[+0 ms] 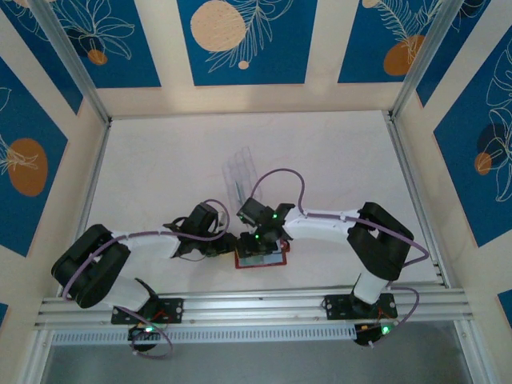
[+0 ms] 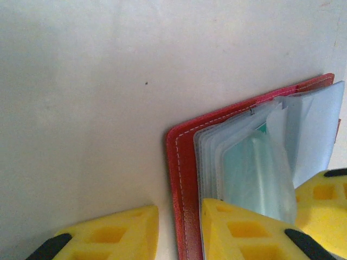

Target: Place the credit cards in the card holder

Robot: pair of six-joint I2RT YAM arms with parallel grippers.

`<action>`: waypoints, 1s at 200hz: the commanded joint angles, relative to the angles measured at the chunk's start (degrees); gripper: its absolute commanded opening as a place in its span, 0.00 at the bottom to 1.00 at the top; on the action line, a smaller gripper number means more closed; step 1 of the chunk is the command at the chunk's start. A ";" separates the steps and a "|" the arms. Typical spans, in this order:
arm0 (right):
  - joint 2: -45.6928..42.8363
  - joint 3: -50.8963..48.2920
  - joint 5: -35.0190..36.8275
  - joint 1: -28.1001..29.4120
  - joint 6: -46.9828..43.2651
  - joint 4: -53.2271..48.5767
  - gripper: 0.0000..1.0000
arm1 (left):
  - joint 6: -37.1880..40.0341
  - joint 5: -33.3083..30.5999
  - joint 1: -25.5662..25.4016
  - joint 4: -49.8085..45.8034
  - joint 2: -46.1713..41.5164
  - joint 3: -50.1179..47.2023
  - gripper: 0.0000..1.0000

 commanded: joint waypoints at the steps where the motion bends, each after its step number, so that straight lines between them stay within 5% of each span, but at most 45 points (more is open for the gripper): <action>1: 0.31 2.50 4.17 1.29 0.04 -4.97 0.37 | -0.82 2.07 -3.24 9.50 7.40 -2.90 0.29; 90: -2.32 3.19 12.12 1.46 1.26 -11.08 0.18 | -0.33 1.94 -2.91 8.80 7.27 -2.99 0.29; 137: -3.99 2.92 13.43 1.37 1.63 -12.26 0.17 | -0.04 1.91 -2.76 8.58 7.57 -2.90 0.29; 200: -3.21 3.22 7.22 1.74 -0.17 -5.90 0.09 | -0.11 1.91 -2.76 8.71 7.66 -2.81 0.29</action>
